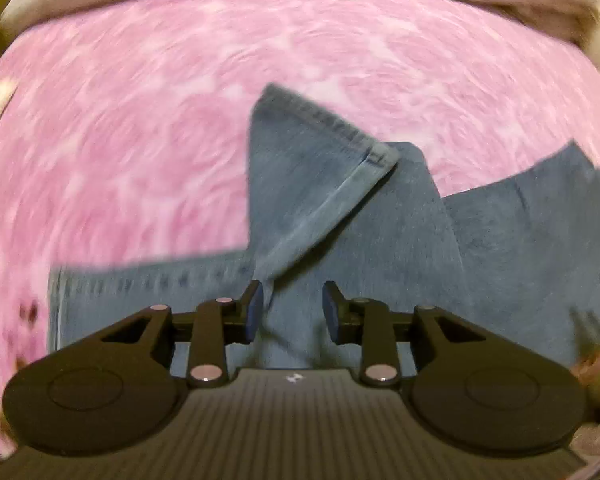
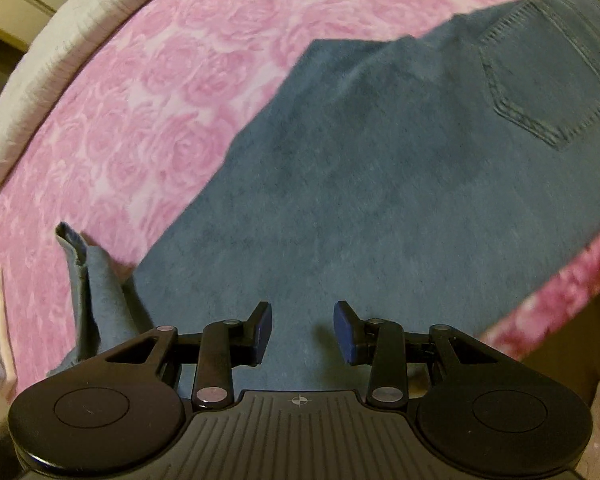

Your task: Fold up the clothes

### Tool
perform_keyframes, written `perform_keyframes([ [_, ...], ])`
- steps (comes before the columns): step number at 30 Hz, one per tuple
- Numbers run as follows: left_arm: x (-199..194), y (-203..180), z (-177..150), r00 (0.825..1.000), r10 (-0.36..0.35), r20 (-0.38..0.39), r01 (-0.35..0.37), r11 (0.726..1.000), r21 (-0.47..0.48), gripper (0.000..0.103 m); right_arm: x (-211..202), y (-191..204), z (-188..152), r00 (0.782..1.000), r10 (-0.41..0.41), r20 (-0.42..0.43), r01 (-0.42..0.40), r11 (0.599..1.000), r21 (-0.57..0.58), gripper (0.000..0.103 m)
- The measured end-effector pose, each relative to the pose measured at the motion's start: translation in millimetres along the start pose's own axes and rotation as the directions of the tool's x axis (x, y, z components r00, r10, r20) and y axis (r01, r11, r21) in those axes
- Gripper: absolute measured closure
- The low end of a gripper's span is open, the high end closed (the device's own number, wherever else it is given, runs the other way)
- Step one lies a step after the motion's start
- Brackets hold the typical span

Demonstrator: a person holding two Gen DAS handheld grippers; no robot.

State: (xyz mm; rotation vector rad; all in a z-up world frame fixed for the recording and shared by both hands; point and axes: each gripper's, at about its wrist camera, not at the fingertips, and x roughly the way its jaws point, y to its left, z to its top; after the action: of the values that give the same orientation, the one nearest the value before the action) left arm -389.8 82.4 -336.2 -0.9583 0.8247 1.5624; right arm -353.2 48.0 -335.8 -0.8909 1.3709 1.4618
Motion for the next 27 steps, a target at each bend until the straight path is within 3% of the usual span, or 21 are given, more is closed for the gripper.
perform_keyframes([
  [5, 37.4, -1.7, 14.3, 0.999, 0.032, 0.013, -0.033, 0.990, 0.136, 0.075, -1.1, -7.3, -9.0, 0.998, -0.054, -0.010, 0.055, 0.996, 0.066, 0.065],
  [7, 38.5, 4.4, 14.2, 0.999, 0.035, 0.029, -0.039, 0.989, 0.142, 0.091, -2.7, -11.2, -8.3, 0.997, -0.081, -0.017, 0.082, 0.993, 0.079, 0.065],
  [9, 15.7, 42.1, 5.1, 0.993, 0.026, 0.116, -0.028, 0.999, 0.018, 0.093, -4.4, -14.2, -6.7, 0.995, -0.099, -0.024, 0.101, 0.991, 0.089, 0.065],
  [11, -20.3, 96.2, -13.2, 0.977, 0.076, 0.198, -0.043, 0.986, -0.163, 0.099, -5.6, -14.4, -3.7, 0.994, -0.102, -0.028, 0.104, 0.990, 0.092, 0.065],
  [13, -52.9, 146.2, -42.1, 0.968, 0.123, 0.218, -0.046, 0.944, -0.328, 0.100, -4.4, -12.4, 0.2, 0.993, -0.110, -0.030, 0.112, 0.990, 0.088, 0.065],
  [15, -80.1, 200.2, -76.3, 0.965, 0.154, 0.210, -0.041, 0.884, -0.465, 0.100, 1.7, -6.0, 3.0, 0.993, -0.112, -0.039, 0.114, 0.992, 0.060, 0.065],
  [18, -75.9, 257.2, -133.5, 0.988, 0.131, 0.079, -0.059, 0.802, -0.594, 0.094, 14.1, 6.6, 3.3, 0.994, -0.096, -0.061, 0.097, 0.995, 0.026, 0.065],
  [21, -50.7, 284.6, -176.2, 0.995, 0.080, -0.059, -0.097, 0.656, -0.749, 0.092, 27.6, 21.8, -1.7, 0.992, -0.077, -0.102, 0.075, 0.997, -0.025, 0.065],
  [23, -49.6, 293.1, -191.1, 0.996, 0.077, -0.052, -0.087, 0.581, -0.810, 0.092, 31.8, 30.0, -7.5, 0.990, -0.069, -0.119, 0.062, 0.996, -0.064, 0.065],
  [24, -53.9, 294.4, -193.0, 0.997, 0.076, -0.025, -0.064, 0.565, -0.823, 0.092, 33.3, 33.7, -10.6, 0.990, -0.066, -0.126, 0.056, 0.995, -0.084, 0.065],
  [27, -65.3, 290.5, -186.7, 0.996, 0.072, 0.053, 0.002, 0.572, -0.821, 0.092, 34.9, 31.8, -17.1, 0.990, -0.063, -0.130, 0.048, 0.993, -0.112, 0.065],
])
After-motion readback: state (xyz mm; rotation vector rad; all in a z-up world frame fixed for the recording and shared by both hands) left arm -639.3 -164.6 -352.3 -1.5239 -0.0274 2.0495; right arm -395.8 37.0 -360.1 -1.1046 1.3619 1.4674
